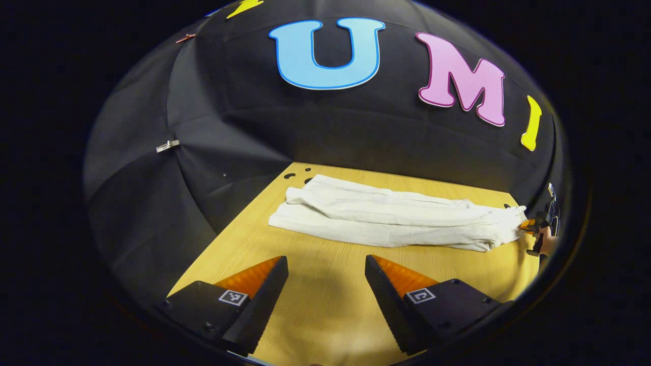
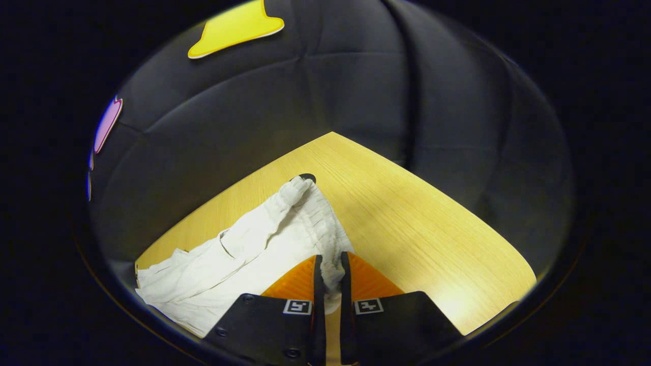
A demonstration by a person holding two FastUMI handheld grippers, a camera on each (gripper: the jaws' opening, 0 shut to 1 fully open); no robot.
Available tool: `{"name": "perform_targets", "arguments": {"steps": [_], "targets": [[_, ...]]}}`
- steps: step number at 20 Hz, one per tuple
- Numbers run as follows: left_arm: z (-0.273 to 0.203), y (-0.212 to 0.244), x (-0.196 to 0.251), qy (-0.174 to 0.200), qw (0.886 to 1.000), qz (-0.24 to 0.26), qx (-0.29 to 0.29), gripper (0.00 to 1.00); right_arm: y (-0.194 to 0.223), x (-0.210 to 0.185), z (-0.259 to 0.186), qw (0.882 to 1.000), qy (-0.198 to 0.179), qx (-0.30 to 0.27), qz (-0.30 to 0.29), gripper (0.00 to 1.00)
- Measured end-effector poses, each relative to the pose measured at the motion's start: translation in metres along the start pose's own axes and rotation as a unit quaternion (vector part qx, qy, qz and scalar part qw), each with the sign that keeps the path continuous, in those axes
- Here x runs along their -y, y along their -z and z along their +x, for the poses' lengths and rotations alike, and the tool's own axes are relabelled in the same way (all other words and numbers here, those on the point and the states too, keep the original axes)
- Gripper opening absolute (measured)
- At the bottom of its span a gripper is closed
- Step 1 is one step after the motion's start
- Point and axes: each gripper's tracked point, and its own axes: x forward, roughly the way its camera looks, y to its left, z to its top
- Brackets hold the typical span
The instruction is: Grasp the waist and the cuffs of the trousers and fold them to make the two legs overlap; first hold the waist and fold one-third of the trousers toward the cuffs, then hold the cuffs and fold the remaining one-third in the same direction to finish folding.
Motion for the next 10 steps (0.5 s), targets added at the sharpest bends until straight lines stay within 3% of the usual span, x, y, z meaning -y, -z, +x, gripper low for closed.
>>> {"name": "perform_targets", "arguments": {"steps": [5,10], "targets": [[-0.002,0.005,-0.002,-0.003,1.0,-0.002,-0.004,0.98,-0.013,-0.007,-0.01,1.0,-0.009,0.012,-0.02,0.13],[-0.002,0.006,-0.004,-0.003,1.0,-0.015,-0.005,0.98,-0.046,-0.053,-0.045,0.993,-0.047,0.062,-0.094,0.12]]}}
